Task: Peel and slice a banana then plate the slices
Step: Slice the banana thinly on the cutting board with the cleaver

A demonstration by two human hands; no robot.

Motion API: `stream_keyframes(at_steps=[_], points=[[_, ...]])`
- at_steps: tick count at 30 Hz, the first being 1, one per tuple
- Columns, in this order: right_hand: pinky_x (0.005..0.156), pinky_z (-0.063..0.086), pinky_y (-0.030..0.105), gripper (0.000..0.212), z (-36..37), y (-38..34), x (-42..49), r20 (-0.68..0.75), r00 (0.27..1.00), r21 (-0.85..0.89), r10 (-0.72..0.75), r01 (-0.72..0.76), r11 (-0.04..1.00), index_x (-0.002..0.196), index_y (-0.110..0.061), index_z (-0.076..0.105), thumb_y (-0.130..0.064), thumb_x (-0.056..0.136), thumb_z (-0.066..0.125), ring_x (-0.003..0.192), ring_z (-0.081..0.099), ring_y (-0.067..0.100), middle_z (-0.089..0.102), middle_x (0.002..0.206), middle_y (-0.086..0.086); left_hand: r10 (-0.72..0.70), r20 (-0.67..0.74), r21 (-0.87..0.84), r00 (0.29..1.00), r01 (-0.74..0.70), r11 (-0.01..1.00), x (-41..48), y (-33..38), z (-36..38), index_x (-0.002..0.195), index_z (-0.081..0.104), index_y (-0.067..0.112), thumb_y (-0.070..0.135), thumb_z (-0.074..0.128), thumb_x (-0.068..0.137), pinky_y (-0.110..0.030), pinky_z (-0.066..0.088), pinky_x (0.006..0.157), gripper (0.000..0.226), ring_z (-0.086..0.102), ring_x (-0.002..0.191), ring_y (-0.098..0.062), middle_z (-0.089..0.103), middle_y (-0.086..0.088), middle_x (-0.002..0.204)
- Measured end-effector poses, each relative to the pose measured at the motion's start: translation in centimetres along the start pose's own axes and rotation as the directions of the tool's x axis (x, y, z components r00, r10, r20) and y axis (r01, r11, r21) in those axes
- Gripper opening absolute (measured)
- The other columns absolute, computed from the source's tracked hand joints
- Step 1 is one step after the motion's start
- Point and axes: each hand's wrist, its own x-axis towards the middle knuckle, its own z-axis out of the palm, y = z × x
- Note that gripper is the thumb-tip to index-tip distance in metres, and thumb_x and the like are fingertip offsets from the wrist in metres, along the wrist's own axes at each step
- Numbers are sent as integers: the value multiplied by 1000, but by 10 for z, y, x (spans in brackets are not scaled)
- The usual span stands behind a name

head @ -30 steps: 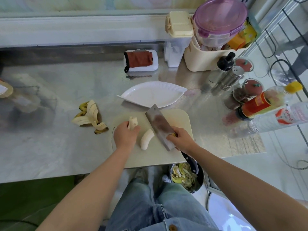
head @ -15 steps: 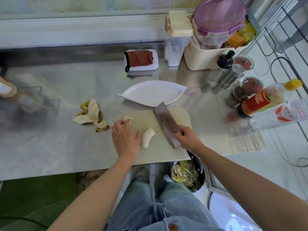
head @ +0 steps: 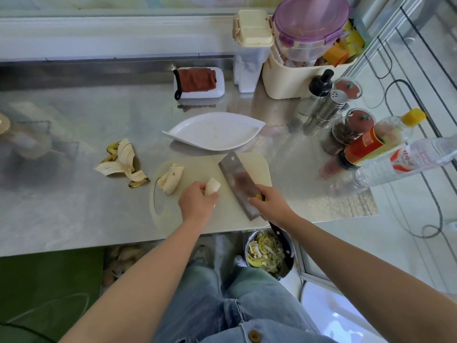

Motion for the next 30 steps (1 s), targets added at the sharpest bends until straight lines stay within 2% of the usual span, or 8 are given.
stream_keyframes(at_steps=[3, 5, 7, 10, 13, 16, 22, 30], points=[[53, 35, 20, 19, -4, -6, -5, -40, 999, -60, -37, 34, 998, 101, -16, 65, -11, 86, 54, 52, 43, 4, 48, 57, -19, -170, 128, -352, 977, 205, 913, -1, 12, 17, 99, 68, 19, 34, 77, 77, -35, 54, 79, 29, 67, 83, -19, 70, 1, 93], [56, 36, 19, 23, -5, -8, -8, -72, 995, -110, -64, 55, 992, 107, -15, 64, -12, 87, 53, 59, 48, 3, 56, 71, -17, -212, 166, -454, 963, 266, 851, -4, 15, 28, 88, 68, 24, 32, 80, 72, -40, 57, 81, 22, 70, 80, -23, 72, -2, 90], [57, 38, 23, 18, -5, -8, -11, -78, 993, -169, -85, 71, 983, 100, -11, 65, -13, 88, 52, 63, 51, 10, 62, 78, -4, -222, 144, -447, 964, 264, 855, -5, 15, 37, 81, 63, 27, 35, 82, 69, -41, 58, 78, 24, 70, 76, -24, 71, 1, 86], [54, 34, 26, 13, 1, -7, -12, -62, 993, -223, -101, 85, 971, 80, -7, 59, -12, 87, 50, 55, 43, 12, 55, 65, 3, -214, 57, -357, 975, 220, 908, -6, 18, 39, 73, 60, 25, 43, 78, 70, -41, 58, 74, 26, 69, 71, -26, 68, 4, 78], [60, 36, 30, 11, 6, -6, -10, -29, 992, -287, -123, 110, 952, 81, -8, 59, -14, 87, 51, 66, 49, 20, 58, 74, 8, -201, 4, -320, 980, 192, 928, -6, 19, 36, 60, 54, 27, 47, 71, 79, -40, 57, 72, 33, 68, 68, -28, 68, 1, 73], [64, 34, 30, 13, 9, -8, -9, 8, 991, -333, -135, 130, 934, 86, -7, 61, -17, 89, 53, 75, 50, 22, 54, 83, 8, -246, -4, -377, 969, 226, 898, -1, 14, 35, 65, 57, 28, 44, 71, 80, -41, 57, 74, 26, 69, 68, -27, 69, 2, 71], [60, 34, 28, 18, -5, -24, -3, -80, 984, -305, -159, 128, 944, 80, 3, 55, -13, 86, 52, 72, 48, 25, 53, 82, 17, -307, 24, -521, 951, 274, 808, 2, 12, 38, 73, 60, 23, 28, 79, 75, -43, 60, 69, 20, 69, 74, -26, 67, 3, 81], [52, 27, 27, 27, -9, -35, -5, 0, 991, -386, -137, 126, 914, 61, -12, 34, -10, 83, 50, 66, 41, 23, 45, 69, 6, -316, 35, -545, 948, 283, 789, 5, 8, 42, 73, 60, 21, 25, 78, 75, -43, 60, 66, 19, 70, 73, -30, 69, -3, 84]])
